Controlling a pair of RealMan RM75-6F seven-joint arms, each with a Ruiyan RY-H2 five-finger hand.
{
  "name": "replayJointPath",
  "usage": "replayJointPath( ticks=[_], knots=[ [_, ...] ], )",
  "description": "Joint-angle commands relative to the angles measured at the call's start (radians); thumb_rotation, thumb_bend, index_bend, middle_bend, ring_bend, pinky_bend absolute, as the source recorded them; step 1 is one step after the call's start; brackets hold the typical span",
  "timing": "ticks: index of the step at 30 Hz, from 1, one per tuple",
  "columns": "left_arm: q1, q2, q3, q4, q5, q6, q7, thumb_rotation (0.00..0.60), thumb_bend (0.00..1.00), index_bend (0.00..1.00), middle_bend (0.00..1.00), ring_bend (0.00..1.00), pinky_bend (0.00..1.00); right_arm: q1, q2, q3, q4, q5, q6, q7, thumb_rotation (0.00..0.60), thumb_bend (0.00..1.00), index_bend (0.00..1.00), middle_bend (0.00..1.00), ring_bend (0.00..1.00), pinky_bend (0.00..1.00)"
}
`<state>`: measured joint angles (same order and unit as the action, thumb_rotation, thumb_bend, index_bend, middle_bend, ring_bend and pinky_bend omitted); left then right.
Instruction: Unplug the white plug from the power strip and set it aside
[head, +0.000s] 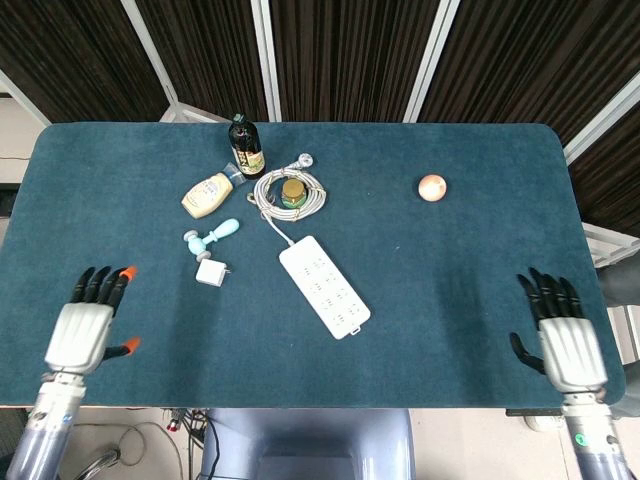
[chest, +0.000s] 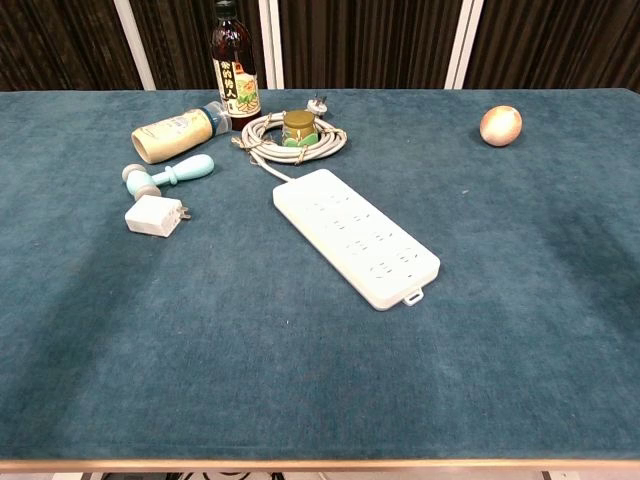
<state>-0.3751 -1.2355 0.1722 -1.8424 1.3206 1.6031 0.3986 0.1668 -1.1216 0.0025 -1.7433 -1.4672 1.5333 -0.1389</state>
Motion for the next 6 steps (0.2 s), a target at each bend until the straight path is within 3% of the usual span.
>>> replayJointPath(
  ticks=[1,6],
  knots=[
    [0.068,0.056,0.035,0.05,0.062,0.062,-0.074,0.6,0.02,0.0,0.02,0.0,0.0,-0.041,0.031,-0.018,0.052,-0.032,0.048,0.053,0.6,0.32,0.0,0.0,0.0,0.0],
    [0.127,0.106,0.03,0.121,0.086,0.09,-0.18,0.6,0.01,0.0,0.01,0.0,0.0,-0.074,0.051,-0.013,0.111,-0.043,0.083,0.123,0.6,0.31,0.0,0.0,0.0,0.0]
  ],
)
